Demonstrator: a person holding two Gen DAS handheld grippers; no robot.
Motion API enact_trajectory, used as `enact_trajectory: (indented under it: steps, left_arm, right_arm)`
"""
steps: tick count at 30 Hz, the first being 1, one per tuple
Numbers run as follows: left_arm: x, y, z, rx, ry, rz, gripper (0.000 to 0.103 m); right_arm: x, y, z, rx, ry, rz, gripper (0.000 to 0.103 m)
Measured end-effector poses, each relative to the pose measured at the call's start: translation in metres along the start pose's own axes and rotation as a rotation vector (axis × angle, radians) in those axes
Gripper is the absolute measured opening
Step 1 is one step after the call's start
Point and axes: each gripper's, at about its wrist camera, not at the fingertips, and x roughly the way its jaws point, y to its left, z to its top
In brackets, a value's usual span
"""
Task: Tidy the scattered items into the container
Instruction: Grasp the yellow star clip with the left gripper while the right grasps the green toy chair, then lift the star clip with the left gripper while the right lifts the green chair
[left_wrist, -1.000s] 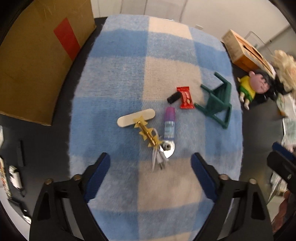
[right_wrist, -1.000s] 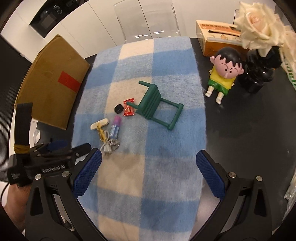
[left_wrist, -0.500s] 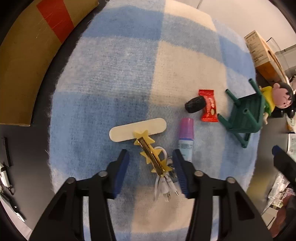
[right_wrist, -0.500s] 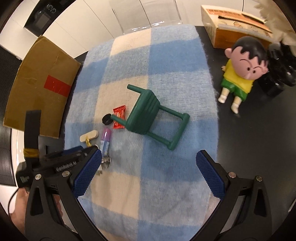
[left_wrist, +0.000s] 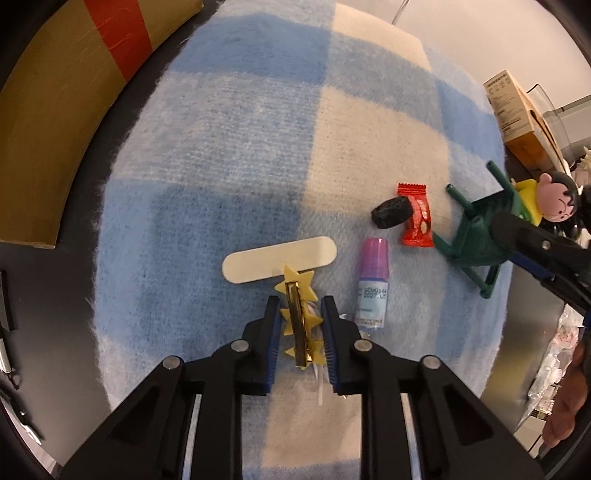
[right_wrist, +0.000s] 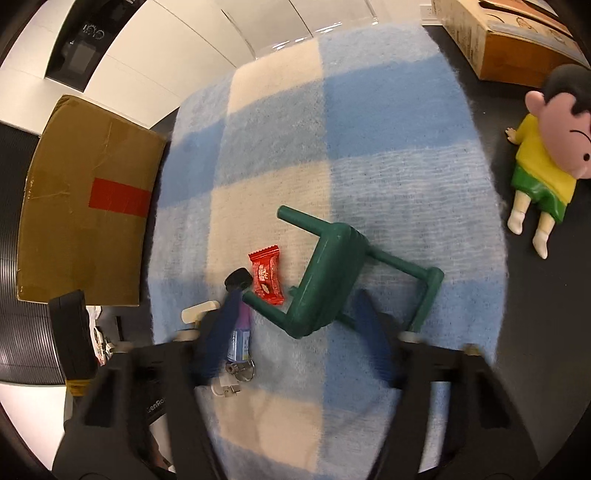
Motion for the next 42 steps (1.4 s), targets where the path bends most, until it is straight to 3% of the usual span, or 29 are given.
enact_trajectory:
  steps: [1, 2, 11, 26, 42]
  left_arm:
    - [-0.001, 0.001, 0.000, -0.002, 0.001, -0.004, 0.021]
    - [-0.002, 0.002, -0.001, -0.003, -0.001, -0.006, 0.021]
    - [-0.027, -0.001, -0.003, 0.007, -0.030, -0.027, 0.021]
    - [-0.103, -0.022, -0.017, 0.054, -0.117, -0.092, 0.021]
    - [-0.197, -0.023, -0.086, 0.115, -0.227, -0.144, 0.021]
  right_arm:
    - [-0.001, 0.001, 0.000, -0.004, 0.000, -0.006, 0.023]
    - [-0.002, 0.001, 0.000, -0.005, 0.000, -0.012, 0.020]
    - [-0.026, -0.005, -0.005, 0.022, -0.023, -0.025, 0.012]
    - [-0.114, 0.023, -0.037, 0.012, -0.128, -0.036, 0.012]
    - [-0.189, 0.085, -0.122, -0.081, -0.196, -0.050, 0.012]
